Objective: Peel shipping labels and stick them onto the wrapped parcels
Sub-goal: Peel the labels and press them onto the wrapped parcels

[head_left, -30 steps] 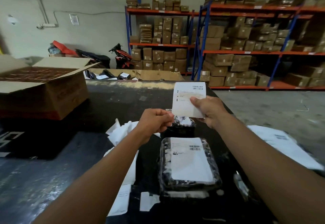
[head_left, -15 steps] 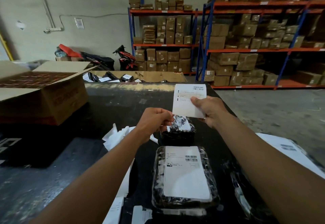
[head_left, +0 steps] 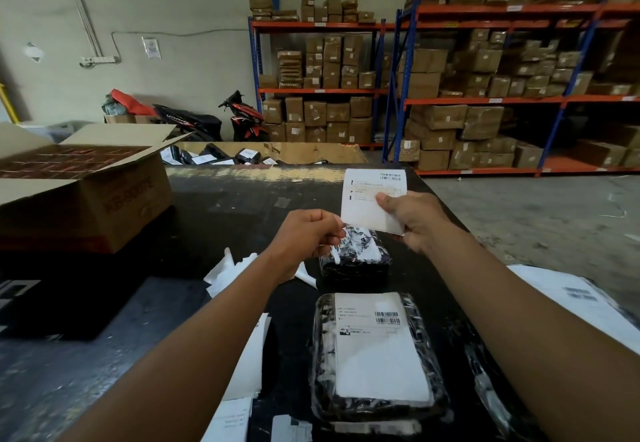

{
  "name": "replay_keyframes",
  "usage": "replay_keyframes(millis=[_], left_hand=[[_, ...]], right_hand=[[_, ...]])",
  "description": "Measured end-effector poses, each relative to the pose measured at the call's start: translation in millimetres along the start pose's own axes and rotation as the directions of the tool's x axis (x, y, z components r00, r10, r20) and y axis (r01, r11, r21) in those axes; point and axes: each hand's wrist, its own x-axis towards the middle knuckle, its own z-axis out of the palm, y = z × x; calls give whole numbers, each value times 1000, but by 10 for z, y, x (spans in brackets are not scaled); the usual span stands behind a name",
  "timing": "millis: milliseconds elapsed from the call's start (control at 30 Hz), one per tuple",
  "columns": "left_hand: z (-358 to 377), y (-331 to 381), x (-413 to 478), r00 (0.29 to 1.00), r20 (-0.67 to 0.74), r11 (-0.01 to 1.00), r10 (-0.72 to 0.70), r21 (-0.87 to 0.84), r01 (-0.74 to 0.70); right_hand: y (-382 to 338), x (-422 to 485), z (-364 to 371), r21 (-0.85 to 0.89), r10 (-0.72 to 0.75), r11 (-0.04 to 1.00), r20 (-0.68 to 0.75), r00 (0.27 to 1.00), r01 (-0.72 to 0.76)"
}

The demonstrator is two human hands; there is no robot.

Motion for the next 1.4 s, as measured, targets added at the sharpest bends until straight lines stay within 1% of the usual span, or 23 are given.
replay_keyframes(millis=[133, 233, 333, 433, 500, 600, 700, 833, 933, 1000, 1167, 1233, 1400], left_hand=[[-13, 33, -49, 997, 77, 989, 23, -150, -11], [0, 49, -56, 994, 104, 967, 46, -253, -18], [12, 74, -61, 992, 114, 940, 63, -340, -21], [8, 81, -57, 993, 97, 920, 70, -392, -27], [-1, 78, -53, 995, 79, 913, 65, -408, -27], [-20, 65, -56, 997, 56, 911, 59, -410, -31], [-51, 55, -65, 998, 45, 915, 46, -402, -25], [-89, 47, -84, 1000, 15, 922, 20, -387, -13], [-131, 40, -101, 1000, -12, 932, 16, -362, -19], [-160, 35, -109, 1000, -26, 934, 7, -356, -16], [-206, 28, -140, 998, -59, 948, -7, -317, -12], [-211, 24, -154, 998, -62, 954, -5, -298, -13], [-224, 10, -168, 998, -66, 972, 17, -232, -32]], right_hand=[[50, -42, 47, -80, 35, 996, -4, 999, -35], [102, -59, 105, -104, 65, 993, 6, 998, -64], [143, -113, 167, -133, 80, 988, 50, 996, -73], [180, -163, 192, -168, 86, 983, 111, 990, -67], [194, -180, 199, -237, 83, 970, 149, 985, -45], [203, -209, 220, -337, 35, 941, 179, 983, 28], [202, -236, 260, -370, -31, 923, 208, 978, 108], [164, -266, 288, -308, -207, 910, 247, 947, 279], [122, -315, 310, -265, -289, 893, 280, 915, 364], [107, -318, 329, -246, -290, 897, 301, 908, 368], [94, -328, 356, -299, -239, 879, 398, 885, 372], [89, -345, 366, -301, -224, 882, 409, 885, 362], [75, -383, 383, -314, -289, 848, 400, 870, 426]])
